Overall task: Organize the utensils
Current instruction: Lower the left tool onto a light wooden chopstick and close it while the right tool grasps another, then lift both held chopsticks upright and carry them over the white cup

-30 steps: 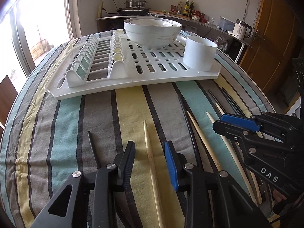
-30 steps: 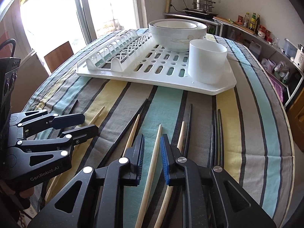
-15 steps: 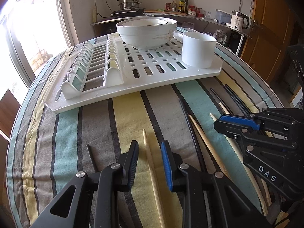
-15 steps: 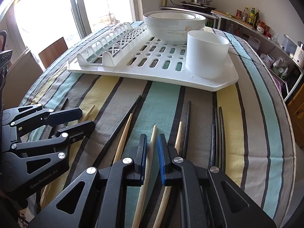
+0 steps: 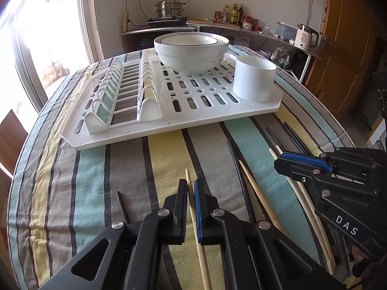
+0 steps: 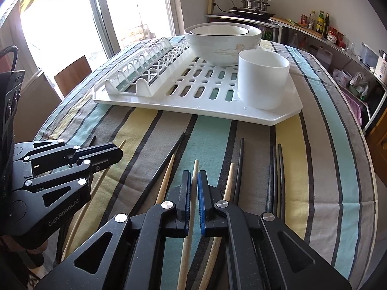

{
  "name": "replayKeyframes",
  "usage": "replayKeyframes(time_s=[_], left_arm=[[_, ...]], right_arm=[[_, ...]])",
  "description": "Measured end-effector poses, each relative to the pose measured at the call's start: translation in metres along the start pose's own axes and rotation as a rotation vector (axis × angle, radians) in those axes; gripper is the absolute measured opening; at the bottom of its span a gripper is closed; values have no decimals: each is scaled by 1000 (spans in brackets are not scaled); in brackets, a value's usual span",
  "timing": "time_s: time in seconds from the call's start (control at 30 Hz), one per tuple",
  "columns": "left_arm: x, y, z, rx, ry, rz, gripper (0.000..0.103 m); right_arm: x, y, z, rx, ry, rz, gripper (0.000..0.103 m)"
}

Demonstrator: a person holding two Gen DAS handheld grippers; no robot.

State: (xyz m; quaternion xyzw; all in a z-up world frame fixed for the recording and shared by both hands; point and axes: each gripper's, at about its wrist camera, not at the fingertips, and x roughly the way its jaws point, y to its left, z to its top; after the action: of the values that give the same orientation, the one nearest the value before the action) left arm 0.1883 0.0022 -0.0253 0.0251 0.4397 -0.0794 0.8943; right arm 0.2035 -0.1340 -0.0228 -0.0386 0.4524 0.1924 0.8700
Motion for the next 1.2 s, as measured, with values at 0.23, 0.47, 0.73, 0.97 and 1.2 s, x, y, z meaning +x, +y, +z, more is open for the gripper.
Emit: replayKeyframes(time_s=[0.23,0.47,0.73,0.97,1.2], left_arm=[[-39,-3,12,8,-85,-21,5],[-89,-2,21,12,-195,-35,5],[-123,2,25,-5,-267,-39,5],[-140,-2,25,2,-299,-38,4],[-149,-5,27,13,-321,-41,4]], right_arm=[[-34,3,10,0,-93,29,5],[-70,1,17,8,-196,50,5],[-100,-5,19,26,-288,64,5],[-118,-7,17,24,-337,65,5],[-131,-9,15,19,-369,68,5]])
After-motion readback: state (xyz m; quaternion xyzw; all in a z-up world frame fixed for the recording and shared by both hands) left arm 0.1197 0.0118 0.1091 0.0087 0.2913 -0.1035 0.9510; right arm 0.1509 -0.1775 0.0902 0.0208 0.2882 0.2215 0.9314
